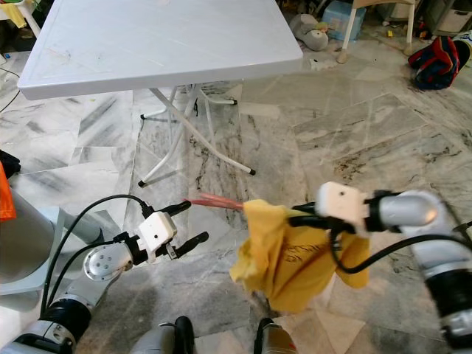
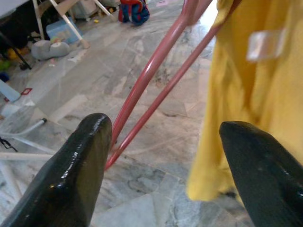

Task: Hang hanger

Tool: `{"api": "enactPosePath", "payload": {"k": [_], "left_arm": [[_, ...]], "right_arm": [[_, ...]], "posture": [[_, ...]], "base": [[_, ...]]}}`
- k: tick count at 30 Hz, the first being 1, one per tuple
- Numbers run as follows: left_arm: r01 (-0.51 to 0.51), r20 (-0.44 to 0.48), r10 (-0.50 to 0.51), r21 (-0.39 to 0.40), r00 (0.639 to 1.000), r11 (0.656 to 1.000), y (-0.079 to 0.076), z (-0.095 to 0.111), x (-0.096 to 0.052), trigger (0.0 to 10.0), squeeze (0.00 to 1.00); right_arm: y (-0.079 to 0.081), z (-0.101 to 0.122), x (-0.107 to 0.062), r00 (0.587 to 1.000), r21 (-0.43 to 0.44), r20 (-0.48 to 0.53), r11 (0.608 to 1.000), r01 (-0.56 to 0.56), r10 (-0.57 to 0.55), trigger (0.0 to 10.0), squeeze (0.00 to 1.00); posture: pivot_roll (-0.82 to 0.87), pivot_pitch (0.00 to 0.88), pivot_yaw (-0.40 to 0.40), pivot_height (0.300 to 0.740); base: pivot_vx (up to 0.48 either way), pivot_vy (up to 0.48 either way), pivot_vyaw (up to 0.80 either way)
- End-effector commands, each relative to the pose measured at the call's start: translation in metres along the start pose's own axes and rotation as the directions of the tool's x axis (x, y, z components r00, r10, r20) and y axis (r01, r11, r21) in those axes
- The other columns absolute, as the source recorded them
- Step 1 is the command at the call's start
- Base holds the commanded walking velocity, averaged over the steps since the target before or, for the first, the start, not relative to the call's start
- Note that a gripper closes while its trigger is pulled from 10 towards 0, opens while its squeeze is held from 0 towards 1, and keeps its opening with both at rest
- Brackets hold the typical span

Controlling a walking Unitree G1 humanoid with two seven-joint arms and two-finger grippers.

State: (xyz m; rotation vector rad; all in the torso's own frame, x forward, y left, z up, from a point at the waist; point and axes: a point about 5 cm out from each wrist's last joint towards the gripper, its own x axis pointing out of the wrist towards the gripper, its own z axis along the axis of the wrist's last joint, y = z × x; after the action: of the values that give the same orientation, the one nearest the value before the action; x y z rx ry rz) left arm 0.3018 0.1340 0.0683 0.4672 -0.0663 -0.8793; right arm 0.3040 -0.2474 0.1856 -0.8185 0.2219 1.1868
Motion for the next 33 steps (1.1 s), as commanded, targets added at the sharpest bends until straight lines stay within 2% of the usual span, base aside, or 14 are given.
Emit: {"api": "enactPosePath", "payload": {"k": [1,6,9,15,23,26,27,28,29,30,33], "left_arm": [[0.018,-0.002,-0.018,0.001,1.000,1.000,0.000,-0.001,-0.001,10.0,1.00],[0.020,0.011,-0.020,0.003,1.000,1.000,0.002,0.002,0.001,10.0,1.00],[0.018,0.005,-0.018,0.003,1.000,1.000,0.002,0.002,0.004,10.0,1.00],[0.048,0.018,-0.049,0.015,0.999,0.999,0.003,0.008,0.013,10.0,1.00],[0.101,0.028,-0.101,-0.005,0.994,0.995,0.001,0.013,0.023,10.0,1.00],[0.158,0.030,-0.157,-0.047,0.987,0.986,-0.004,0.014,0.027,10.0,1.00],[0.182,0.033,-0.180,-0.062,0.983,0.981,-0.005,0.014,0.028,8.1,1.00],[0.208,0.036,-0.205,-0.077,0.978,0.975,-0.005,0.015,0.030,0.6,0.05],[0.208,0.036,-0.205,-0.077,0.978,0.975,-0.005,0.015,0.030,0.6,0.05],[0.227,0.041,-0.224,-0.082,0.974,0.970,-0.005,0.017,0.032,0.0,0.00],[0.253,0.039,-0.250,-0.068,0.967,0.965,-0.004,0.019,0.034,0.0,0.00]], "right_arm": [[-0.007,0.010,-0.010,0.999,-0.040,0.026,0.999,-0.018,0.019,10.0,0.00],[-0.008,0.006,-0.011,1.000,-0.061,-0.004,0.998,-0.028,0.028,10.0,0.00],[0.003,0.007,-0.006,0.995,-0.033,0.028,0.995,-0.099,0.099,10.0,0.00],[0.012,0.013,-0.003,0.984,-0.033,0.053,0.986,-0.166,0.168,10.0,0.00],[0.008,0.021,-0.004,0.985,-0.040,0.089,0.989,-0.143,0.146,10.0,0.00],[0.011,0.026,-0.005,0.980,-0.037,0.108,0.986,-0.161,0.164,10.0,0.00],[0.012,0.028,-0.006,0.979,-0.038,0.112,0.985,-0.168,0.171,10.0,0.00],[0.013,0.030,-0.007,0.977,-0.040,0.115,0.984,-0.176,0.179,10.0,0.00],[0.013,0.030,-0.007,0.977,-0.040,0.115,0.984,-0.176,0.179,10.0,0.00],[0.013,0.030,-0.007,0.977,-0.044,0.112,0.983,-0.179,0.183,10.0,0.00],[0.012,0.030,-0.008,0.977,-0.046,0.106,0.982,-0.183,0.187,10.0,0.00]], "posture": [[-0.06,0.239,0.010,0.740],[-0.06,0.240,0.005,0.740],[-0.06,0.242,0.000,0.740],[-0.07,0.241,-0.002,0.740],[-0.08,0.240,0.002,0.740],[-0.09,0.241,-0.001,0.740],[-0.09,0.241,-0.001,0.740],[-0.09,0.241,-0.001,0.740],[-0.09,0.241,-0.001,0.740],[-0.09,0.241,-0.004,0.740],[-0.09,0.238,-0.005,0.740]], "base": [[0.000,0.000,0.00],[0.000,0.000,0.00],[0.000,0.000,0.00],[0.000,0.000,0.00],[0.000,0.000,0.00],[0.000,0.000,0.00],[0.000,0.000,0.00],[0.000,0.000,0.00],[0.000,0.000,0.00],[0.000,0.000,0.00],[0.000,0.000,0.00]]}}
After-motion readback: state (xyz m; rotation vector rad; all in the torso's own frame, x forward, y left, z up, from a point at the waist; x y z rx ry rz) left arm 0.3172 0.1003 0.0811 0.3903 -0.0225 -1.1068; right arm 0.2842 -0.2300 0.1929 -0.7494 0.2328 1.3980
